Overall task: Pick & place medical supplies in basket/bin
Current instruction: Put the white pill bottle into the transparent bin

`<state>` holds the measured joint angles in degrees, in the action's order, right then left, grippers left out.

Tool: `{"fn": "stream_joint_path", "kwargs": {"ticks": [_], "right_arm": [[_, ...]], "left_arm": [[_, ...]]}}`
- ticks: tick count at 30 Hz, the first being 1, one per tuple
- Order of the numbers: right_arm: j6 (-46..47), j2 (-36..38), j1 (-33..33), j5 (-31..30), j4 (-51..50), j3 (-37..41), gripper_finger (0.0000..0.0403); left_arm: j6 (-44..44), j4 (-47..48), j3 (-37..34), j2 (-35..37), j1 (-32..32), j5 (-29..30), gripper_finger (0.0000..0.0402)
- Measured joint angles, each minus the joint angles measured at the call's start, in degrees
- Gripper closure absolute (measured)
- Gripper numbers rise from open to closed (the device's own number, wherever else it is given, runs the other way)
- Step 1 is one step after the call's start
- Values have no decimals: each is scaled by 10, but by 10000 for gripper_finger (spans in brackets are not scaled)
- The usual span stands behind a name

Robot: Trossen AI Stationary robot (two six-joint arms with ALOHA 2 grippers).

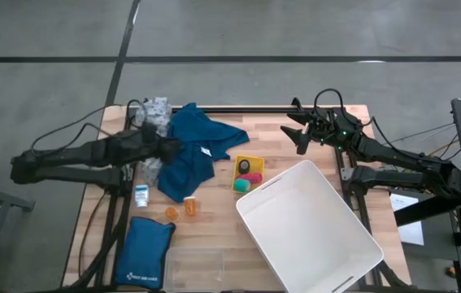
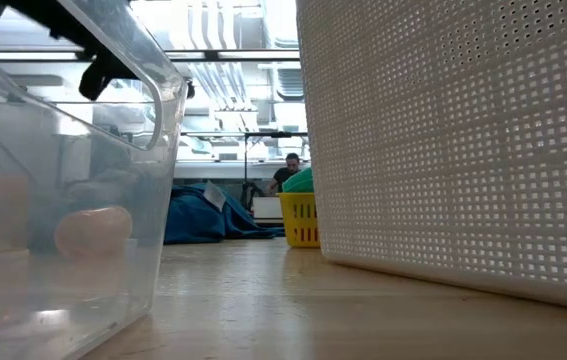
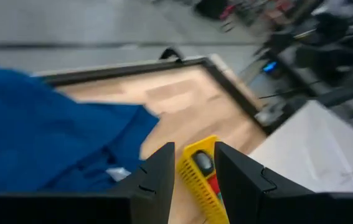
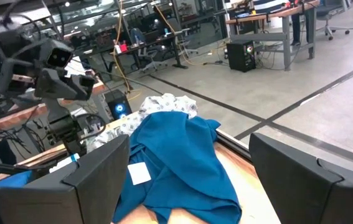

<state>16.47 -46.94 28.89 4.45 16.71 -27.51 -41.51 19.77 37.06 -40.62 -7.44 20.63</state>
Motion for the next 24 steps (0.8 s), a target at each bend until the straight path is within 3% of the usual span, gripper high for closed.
{"fn": "stream_joint_path", "kwargs": {"ticks": [6,10,15,24], "right_arm": [[0,0,0,0,0,0,78],[0,0,0,0,0,0,78],[0,0,0,0,0,0,78],[0,0,0,0,0,0,78]], "left_arm": [[-140,211,114,-77,13,9,284],[-240,293,149,-99,72,59,284],[-443,405,175,-122,201,115,282],[-830,598,243,-200,488,128,266]]}}
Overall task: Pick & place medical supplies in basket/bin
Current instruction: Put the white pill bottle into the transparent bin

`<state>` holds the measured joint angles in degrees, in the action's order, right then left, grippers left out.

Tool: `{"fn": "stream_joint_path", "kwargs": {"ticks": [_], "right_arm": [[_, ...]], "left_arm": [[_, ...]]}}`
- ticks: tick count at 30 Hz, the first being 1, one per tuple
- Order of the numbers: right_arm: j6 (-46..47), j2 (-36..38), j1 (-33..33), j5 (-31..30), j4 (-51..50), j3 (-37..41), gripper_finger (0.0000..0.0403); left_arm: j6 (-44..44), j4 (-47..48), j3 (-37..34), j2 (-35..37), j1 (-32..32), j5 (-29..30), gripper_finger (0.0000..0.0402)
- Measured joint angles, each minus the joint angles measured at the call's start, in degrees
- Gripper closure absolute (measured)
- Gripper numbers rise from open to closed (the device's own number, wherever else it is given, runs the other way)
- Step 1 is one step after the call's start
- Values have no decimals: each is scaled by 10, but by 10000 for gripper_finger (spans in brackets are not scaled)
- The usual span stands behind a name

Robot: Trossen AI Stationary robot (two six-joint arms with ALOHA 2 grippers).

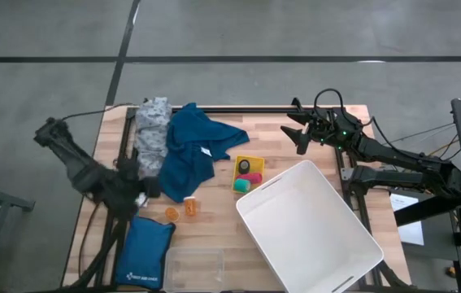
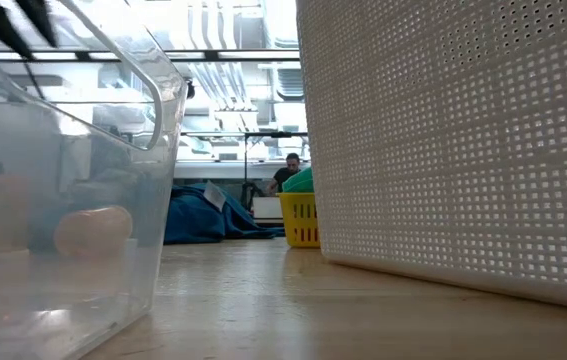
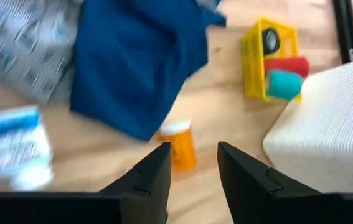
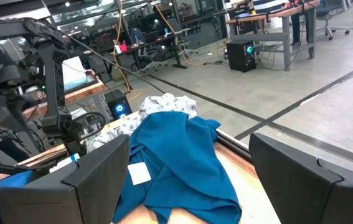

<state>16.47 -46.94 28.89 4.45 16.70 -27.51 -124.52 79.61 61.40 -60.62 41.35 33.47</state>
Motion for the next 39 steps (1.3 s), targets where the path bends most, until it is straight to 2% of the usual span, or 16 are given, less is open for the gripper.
{"fn": "stream_joint_path", "kwargs": {"ticks": [4,7,11,18,23,31,39], "right_arm": [[0,0,0,0,0,0,78],[0,0,0,0,0,0,78],[0,0,0,0,0,0,78],[0,0,0,0,0,0,78],[0,0,0,0,0,0,78],[0,0,0,0,0,0,78],[0,0,0,0,0,0,78]], "left_arm": [[-153,38,4,-47,87,0,265],[-223,44,2,-82,124,-8,265],[-268,43,2,-109,146,-84,266],[-281,38,2,-128,146,-120,267],[-304,52,2,-153,146,-183,267],[-300,63,2,-199,149,-185,267],[-258,75,1,-222,150,-191,268]]}}
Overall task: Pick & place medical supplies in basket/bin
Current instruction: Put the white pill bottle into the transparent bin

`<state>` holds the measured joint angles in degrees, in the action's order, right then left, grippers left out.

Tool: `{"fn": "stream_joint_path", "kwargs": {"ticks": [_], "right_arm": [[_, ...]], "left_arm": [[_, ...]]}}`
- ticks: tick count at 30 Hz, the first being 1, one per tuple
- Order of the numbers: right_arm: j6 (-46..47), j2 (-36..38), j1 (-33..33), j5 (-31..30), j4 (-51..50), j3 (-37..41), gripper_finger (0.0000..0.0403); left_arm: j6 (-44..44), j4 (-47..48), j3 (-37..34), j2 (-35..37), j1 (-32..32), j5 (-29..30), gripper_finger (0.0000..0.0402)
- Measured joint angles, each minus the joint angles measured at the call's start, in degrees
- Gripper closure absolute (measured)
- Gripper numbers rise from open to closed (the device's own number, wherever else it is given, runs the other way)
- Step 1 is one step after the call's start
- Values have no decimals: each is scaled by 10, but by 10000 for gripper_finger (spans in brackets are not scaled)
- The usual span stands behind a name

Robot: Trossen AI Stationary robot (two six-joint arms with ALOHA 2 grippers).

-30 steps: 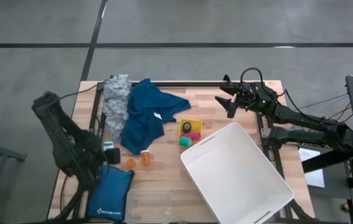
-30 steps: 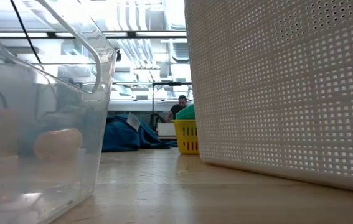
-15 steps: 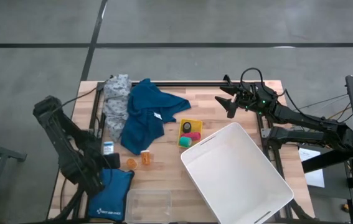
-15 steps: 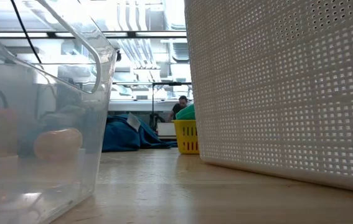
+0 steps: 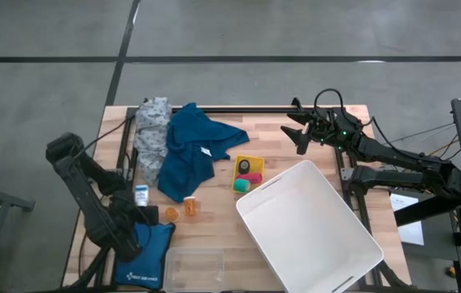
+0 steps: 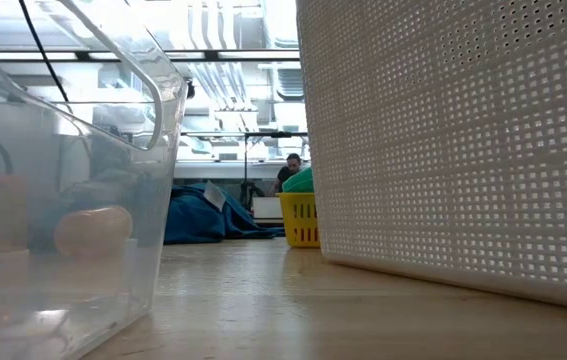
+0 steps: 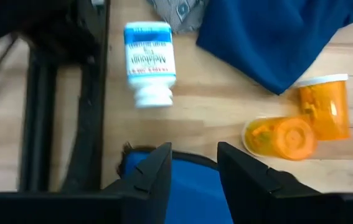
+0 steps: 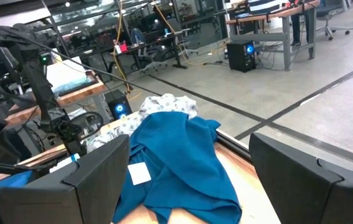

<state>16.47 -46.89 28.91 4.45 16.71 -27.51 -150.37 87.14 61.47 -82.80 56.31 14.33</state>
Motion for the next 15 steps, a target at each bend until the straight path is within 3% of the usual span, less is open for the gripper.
{"fn": "stream_joint_path", "kwargs": {"ticks": [11,15], "right_arm": [[0,0,0,0,0,0,78],[0,0,0,0,0,0,78]], "left_arm": [[7,-21,-61,10,0,0,266],[-23,-63,-92,21,0,11,246]]}}
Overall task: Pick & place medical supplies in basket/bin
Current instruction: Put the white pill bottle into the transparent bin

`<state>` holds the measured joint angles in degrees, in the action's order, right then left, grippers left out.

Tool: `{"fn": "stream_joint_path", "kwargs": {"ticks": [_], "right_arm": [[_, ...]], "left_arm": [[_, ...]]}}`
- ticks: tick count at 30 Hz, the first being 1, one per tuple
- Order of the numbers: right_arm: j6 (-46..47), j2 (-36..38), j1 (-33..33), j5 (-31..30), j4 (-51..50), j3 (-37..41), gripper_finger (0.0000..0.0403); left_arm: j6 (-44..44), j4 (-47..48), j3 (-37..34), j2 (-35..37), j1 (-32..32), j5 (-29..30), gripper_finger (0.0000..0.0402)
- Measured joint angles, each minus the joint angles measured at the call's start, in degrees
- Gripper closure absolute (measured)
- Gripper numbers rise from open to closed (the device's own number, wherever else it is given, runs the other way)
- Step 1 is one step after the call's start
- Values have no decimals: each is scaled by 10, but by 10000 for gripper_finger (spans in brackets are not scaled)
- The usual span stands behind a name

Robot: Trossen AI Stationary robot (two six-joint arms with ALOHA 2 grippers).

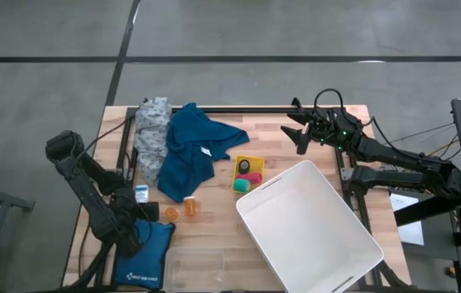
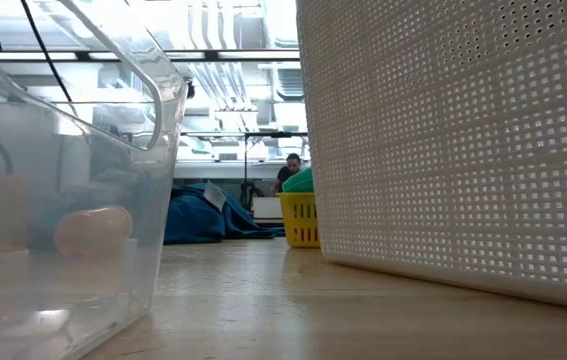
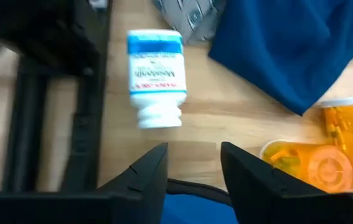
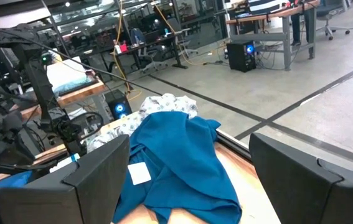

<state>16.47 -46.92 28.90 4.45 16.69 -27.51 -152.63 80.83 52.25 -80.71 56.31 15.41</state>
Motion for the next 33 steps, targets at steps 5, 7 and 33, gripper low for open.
{"fn": "stream_joint_path", "kwargs": {"ticks": [5,7,33], "right_arm": [[0,0,0,0,0,0,78],[0,0,0,0,0,0,78],[0,0,0,0,0,0,78]], "left_arm": [[9,-34,-37,4,0,4,198],[11,-37,-48,4,0,4,177],[0,-178,-185,4,-1,-12,128]]}}
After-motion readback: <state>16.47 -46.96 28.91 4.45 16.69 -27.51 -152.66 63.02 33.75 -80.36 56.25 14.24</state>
